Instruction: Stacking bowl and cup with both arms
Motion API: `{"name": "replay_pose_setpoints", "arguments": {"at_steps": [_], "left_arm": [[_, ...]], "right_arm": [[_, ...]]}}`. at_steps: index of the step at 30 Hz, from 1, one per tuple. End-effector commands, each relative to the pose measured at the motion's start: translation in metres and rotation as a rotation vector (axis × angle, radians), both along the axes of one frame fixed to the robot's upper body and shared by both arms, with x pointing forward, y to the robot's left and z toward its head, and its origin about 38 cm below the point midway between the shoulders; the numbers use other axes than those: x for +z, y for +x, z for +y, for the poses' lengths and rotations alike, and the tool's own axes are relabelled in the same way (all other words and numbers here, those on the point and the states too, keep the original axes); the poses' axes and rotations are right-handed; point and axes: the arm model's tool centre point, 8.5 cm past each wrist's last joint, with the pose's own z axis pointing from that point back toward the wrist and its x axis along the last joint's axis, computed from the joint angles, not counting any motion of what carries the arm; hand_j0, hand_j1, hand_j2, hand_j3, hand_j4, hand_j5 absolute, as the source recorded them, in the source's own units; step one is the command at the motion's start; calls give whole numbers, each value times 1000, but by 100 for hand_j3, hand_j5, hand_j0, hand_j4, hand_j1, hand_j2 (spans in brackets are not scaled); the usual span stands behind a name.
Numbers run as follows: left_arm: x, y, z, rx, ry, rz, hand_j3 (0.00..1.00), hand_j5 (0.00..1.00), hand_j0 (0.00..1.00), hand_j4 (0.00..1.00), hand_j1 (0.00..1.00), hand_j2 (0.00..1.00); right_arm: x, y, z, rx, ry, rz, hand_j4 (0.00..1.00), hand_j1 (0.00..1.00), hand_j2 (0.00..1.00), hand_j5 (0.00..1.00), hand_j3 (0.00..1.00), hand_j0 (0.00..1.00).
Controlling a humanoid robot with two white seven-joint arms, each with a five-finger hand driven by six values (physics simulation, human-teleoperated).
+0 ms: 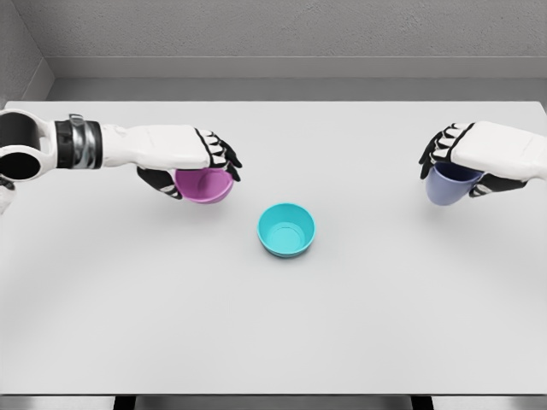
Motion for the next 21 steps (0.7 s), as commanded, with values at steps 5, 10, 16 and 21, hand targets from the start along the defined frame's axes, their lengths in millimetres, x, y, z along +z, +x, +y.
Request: {"name": "replay_pose_setpoints", "arguments": {"at_steps": [5,10,16,21], "left_arm": [[0,-1,-19,-34,-20,-3,79,79,79,79,79,79],[-2,-2,-30,-53,-26,-6,79,79,79,79,79,79],[-1,-6,-44,-89,-35,-9,79,79,79,79,79,79],[2,-13,-57,-130,-44,-19,79,79,79,79,79,79]], "right_arm": [[6,0,3,12,7,-12,58,58,58,58,58,58],[11,1,5,15,8,-23,58,58,58,58,58,58],[13,2,5,17,9,-29,58,58,58,58,58,58],[15,3,8,23,12,-35,58,58,58,58,58,58]]}}
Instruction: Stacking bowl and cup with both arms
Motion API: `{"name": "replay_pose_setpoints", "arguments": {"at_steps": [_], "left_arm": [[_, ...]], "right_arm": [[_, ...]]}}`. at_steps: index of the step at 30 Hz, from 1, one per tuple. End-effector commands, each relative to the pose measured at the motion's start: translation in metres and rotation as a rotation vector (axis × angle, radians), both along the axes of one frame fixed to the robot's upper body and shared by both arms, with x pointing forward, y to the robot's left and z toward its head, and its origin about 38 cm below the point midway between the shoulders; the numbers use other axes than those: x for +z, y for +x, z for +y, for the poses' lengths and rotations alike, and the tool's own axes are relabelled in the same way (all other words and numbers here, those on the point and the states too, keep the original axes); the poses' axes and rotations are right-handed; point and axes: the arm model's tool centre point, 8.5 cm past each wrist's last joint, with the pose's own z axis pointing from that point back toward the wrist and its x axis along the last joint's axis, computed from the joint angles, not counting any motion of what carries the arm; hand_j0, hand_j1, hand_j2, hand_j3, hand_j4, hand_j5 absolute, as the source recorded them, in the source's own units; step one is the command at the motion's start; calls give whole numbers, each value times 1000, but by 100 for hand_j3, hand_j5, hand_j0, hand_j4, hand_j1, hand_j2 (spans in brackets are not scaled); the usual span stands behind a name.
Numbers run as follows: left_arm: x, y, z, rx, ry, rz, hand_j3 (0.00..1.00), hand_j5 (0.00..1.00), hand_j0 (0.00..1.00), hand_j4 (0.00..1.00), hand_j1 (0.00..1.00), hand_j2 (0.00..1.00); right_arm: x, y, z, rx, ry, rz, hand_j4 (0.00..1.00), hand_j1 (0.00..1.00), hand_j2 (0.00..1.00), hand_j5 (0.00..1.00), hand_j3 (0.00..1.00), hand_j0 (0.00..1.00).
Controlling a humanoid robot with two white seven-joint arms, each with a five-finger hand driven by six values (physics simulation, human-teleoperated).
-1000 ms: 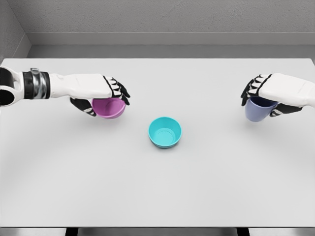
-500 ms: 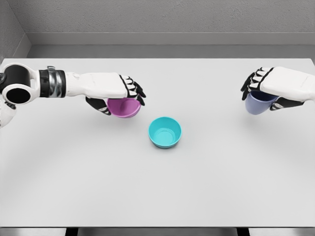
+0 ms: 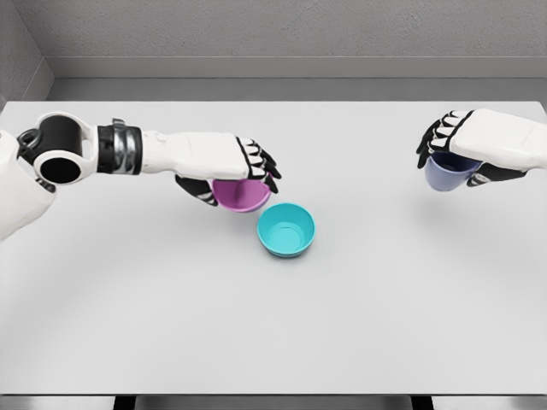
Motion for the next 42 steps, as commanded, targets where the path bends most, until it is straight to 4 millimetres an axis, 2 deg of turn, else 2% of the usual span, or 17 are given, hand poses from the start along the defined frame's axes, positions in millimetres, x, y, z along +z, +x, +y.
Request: {"name": "replay_pose_setpoints", "arguments": {"at_steps": [1,18,20,25,28,35,42], "left_arm": [[0,-4,-6,-17,-8,6,79,79,79,79,79,79],[-9,-17,-35,-100,11,14,79,79,79,79,79,79],[-12,-19,-41,-112,12,19,79,79,79,79,79,79],[-14,-20,-46,-124,15,17,79,79,79,79,79,79],[-14,-22,-52,-136,15,15,79,79,79,79,79,79],[-15,-23,-59,-149,10,16,79,79,79,79,79,79],[-16,-25,-63,-160,11,20,80,80,80,80,80,80]], "right_arm": [[1,0,1,0,7,0,58,58,58,58,58,58],[6,5,12,26,22,-18,58,58,58,58,58,58],[9,2,20,49,26,-26,58,58,58,58,58,58],[10,1,25,62,27,-30,58,58,58,58,58,58],[14,-1,36,98,33,-44,58,58,58,58,58,58],[16,-2,47,129,40,-52,58,58,58,58,58,58],[18,-2,47,130,39,-58,58,58,58,58,58,58]]}}
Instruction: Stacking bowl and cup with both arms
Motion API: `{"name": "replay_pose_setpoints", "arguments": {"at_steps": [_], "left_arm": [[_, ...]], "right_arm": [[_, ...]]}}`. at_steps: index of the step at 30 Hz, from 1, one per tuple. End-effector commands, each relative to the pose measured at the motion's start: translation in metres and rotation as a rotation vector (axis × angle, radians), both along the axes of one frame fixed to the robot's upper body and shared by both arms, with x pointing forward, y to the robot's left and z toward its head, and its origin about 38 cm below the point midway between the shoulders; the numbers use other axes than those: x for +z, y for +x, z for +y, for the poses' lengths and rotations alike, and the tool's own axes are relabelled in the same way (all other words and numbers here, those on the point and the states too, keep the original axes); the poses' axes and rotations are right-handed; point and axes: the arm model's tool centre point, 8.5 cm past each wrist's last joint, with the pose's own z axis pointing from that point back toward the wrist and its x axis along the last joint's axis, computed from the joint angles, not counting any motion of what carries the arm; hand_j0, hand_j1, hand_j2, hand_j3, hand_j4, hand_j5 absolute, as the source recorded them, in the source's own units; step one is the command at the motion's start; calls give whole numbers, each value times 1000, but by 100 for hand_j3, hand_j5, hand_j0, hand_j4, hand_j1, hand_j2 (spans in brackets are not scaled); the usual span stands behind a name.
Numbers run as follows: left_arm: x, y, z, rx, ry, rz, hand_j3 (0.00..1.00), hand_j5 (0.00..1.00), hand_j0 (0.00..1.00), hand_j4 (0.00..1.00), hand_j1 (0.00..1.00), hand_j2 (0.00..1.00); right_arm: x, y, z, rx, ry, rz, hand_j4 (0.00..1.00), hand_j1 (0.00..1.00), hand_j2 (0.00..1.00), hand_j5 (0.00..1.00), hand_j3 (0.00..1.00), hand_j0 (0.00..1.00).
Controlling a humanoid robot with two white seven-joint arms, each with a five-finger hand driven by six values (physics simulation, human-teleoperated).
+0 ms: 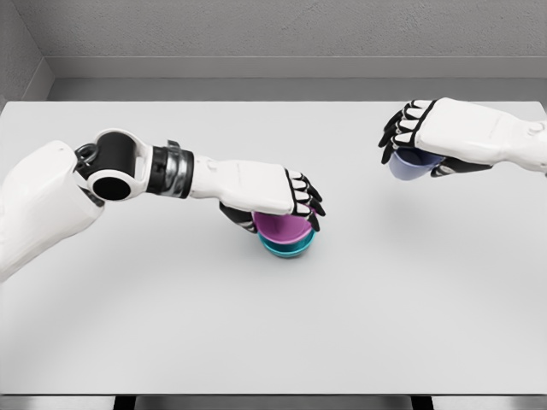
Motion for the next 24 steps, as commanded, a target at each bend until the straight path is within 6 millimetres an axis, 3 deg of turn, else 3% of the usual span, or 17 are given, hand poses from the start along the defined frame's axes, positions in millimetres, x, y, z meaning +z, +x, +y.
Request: {"name": "replay_pose_setpoints", "arguments": {"at_steps": [1,19,21,22,24], "left_arm": [[0,-1,-2,-2,-6,8,80,80,80,80,80,80],[-8,2,1,16,10,14,81,81,81,81,81,81],[-7,2,1,14,9,13,86,86,86,86,86,86],[-7,2,1,14,8,14,95,95,95,95,95,95],[-7,2,1,13,8,13,99,99,99,99,99,99]], "right_arm": [[2,0,0,-1,6,-1,58,58,58,58,58,58],[3,1,6,13,14,-7,60,60,60,60,60,60],[4,2,6,14,14,-9,60,60,60,60,60,60],[4,1,7,15,14,-9,60,60,60,60,60,60],[7,0,9,23,15,-16,60,60,60,60,60,60]]}}
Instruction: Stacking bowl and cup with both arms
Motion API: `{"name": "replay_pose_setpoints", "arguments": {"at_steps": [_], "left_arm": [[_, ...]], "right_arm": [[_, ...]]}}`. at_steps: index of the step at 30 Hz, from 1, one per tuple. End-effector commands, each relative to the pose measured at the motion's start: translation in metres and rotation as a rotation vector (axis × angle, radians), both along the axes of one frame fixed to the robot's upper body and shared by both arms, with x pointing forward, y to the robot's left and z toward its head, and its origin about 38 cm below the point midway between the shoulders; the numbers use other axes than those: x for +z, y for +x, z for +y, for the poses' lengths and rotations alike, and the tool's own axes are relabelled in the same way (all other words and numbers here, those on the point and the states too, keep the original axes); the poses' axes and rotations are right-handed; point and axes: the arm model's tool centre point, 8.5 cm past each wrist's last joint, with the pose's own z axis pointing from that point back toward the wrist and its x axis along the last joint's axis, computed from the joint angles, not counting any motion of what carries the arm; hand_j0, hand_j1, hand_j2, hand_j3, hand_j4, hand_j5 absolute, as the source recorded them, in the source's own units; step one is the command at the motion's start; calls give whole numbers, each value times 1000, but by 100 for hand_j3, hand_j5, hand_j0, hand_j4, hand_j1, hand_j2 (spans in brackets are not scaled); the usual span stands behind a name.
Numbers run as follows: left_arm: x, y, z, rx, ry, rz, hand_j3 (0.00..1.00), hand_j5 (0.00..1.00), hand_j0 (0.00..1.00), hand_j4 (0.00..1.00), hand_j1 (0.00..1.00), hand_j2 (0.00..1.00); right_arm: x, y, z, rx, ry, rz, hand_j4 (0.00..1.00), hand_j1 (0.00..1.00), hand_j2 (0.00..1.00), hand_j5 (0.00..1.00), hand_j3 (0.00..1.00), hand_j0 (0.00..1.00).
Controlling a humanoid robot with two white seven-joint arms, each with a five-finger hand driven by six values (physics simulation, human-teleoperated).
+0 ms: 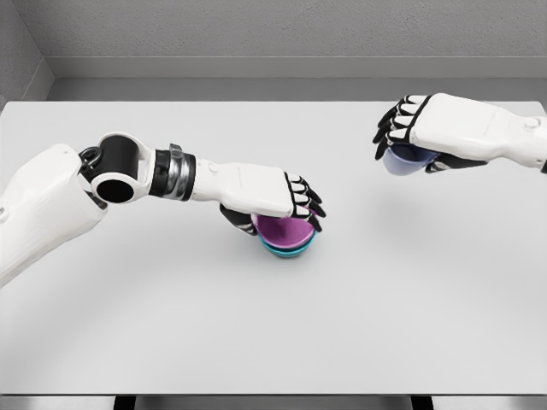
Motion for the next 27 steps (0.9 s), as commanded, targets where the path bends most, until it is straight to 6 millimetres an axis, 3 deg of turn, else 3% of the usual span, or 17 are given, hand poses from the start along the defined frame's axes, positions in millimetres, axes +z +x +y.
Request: {"name": "replay_pose_setpoints", "arguments": {"at_steps": [1,10,12,14,19,22,25,27], "left_arm": [[0,-1,-2,-2,-8,6,100,100,100,100,100,100],[4,-1,-3,-3,-17,-1,100,100,100,100,100,100],[16,-2,-3,-9,-40,-20,100,100,100,100,100,100],[47,-8,1,-24,-99,-87,100,100,100,100,100,100],[114,-18,69,44,-217,-130,100,100,100,100,100,100],[135,-16,130,172,-304,-101,100,100,100,100,100,100],[123,-18,192,348,-407,-76,100,100,100,100,100,100],[114,-15,208,411,-480,-68,100,100,100,100,100,100]], "right_arm": [[2,-2,3,9,7,-1,60,60,60,60,60,60],[4,-2,5,14,8,-7,61,61,61,61,61,61],[5,-2,4,13,7,-9,61,61,61,61,61,61],[5,-3,6,20,8,-10,61,61,61,61,61,61],[6,-4,10,28,12,-12,61,61,61,61,61,61],[8,-3,14,37,19,-18,61,61,61,61,61,61],[8,-1,22,54,30,-20,61,61,61,61,61,61],[7,-1,26,63,35,-21,61,61,61,61,61,61]]}}
